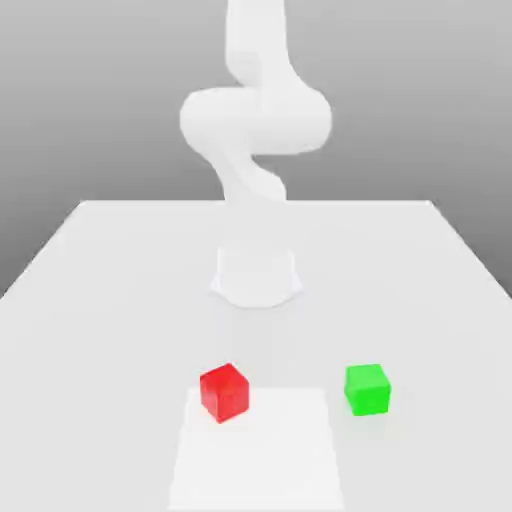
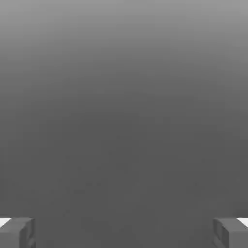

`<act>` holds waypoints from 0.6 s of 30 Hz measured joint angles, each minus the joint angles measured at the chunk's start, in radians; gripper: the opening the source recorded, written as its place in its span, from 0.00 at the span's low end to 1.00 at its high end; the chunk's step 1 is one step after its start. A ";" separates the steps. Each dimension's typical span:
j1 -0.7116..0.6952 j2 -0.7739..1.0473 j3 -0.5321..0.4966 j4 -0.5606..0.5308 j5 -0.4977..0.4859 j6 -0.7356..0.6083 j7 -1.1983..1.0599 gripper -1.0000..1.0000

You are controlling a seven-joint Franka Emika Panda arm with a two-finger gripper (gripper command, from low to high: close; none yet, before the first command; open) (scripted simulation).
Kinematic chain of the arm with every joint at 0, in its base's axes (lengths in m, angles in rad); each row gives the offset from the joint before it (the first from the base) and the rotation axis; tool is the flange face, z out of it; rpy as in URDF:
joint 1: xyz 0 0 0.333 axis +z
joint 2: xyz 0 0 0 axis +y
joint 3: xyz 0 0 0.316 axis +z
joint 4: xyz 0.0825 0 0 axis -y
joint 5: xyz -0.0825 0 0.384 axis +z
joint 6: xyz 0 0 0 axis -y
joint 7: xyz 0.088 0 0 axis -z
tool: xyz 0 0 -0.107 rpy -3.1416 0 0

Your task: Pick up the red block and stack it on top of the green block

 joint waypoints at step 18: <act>0.077 0.660 -0.203 -0.526 -0.024 0.492 -0.632 0.50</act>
